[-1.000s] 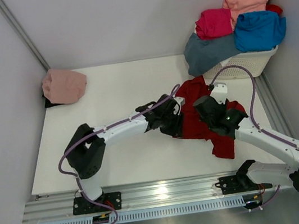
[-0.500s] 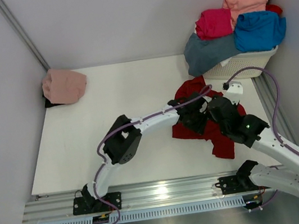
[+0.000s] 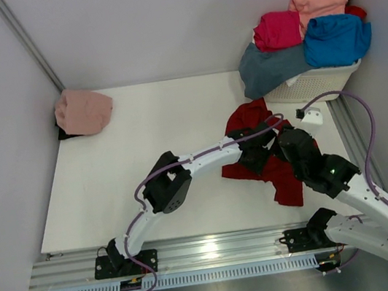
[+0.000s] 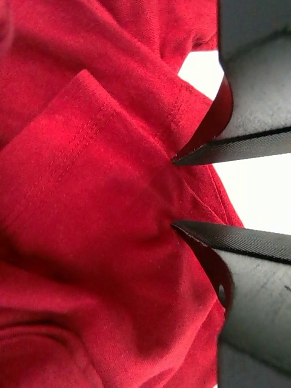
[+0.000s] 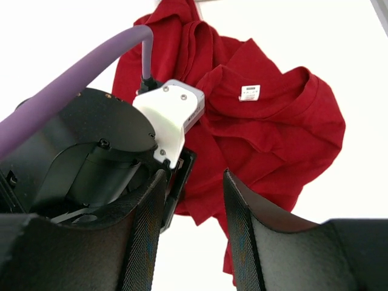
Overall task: Fold and stack the t-shirts
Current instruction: Flatten out the tshirt
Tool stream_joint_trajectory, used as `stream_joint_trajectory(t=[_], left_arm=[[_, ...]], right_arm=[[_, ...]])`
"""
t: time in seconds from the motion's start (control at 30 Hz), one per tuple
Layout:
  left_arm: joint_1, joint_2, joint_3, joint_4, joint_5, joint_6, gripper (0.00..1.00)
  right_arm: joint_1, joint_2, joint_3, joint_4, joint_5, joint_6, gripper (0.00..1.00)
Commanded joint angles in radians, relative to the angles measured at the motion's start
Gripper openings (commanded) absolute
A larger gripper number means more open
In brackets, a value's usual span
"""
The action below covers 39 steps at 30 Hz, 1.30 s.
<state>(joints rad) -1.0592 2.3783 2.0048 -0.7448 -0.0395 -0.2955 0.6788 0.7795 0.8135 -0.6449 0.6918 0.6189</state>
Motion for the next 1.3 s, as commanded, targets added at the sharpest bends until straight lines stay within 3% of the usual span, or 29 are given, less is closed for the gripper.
stream_joint_trajectory(t=[0.0, 0.1, 0.2, 0.23, 0.57, 0.77, 0.97, 1.07, 1.27], left_arm=[[-0.002, 0.004, 0.023, -0.033, -0.082, 0.007, 0.45], [-0.001, -0.013, 0.019, -0.024, -0.103, 0.002, 0.37], [-0.001, -0.018, 0.018, -0.019, -0.102, 0.002, 0.15], [-0.001, -0.014, 0.020, -0.021, -0.102, 0.001, 0.01], [-0.001, -0.073, -0.029, -0.033, -0.197, -0.027, 0.00], [0.031, -0.284, -0.106, -0.031, -0.279, -0.065, 0.00], [0.103, -0.540, -0.195, -0.011, -0.272, -0.117, 0.01], [0.129, -0.643, -0.256, -0.014, -0.324, -0.166, 0.01], [0.238, -0.871, -0.584, -0.050, -0.373, -0.367, 0.01]], right_arm=[[0.007, 0.003, -0.007, 0.065, -0.035, -0.011, 0.46], [0.007, 0.003, -0.013, 0.077, -0.048, -0.021, 0.45], [0.008, 0.003, -0.017, 0.086, -0.055, -0.024, 0.43], [0.008, 0.003, -0.017, 0.087, -0.055, -0.021, 0.43], [0.008, 0.004, -0.033, 0.111, -0.063, -0.039, 0.43], [0.007, 0.017, -0.059, 0.142, -0.074, -0.031, 0.43], [0.008, 0.058, -0.088, 0.186, -0.092, -0.031, 0.43], [0.007, 0.105, -0.097, 0.215, -0.115, -0.031, 0.44], [0.007, 0.205, -0.102, 0.241, -0.159, -0.015, 0.44]])
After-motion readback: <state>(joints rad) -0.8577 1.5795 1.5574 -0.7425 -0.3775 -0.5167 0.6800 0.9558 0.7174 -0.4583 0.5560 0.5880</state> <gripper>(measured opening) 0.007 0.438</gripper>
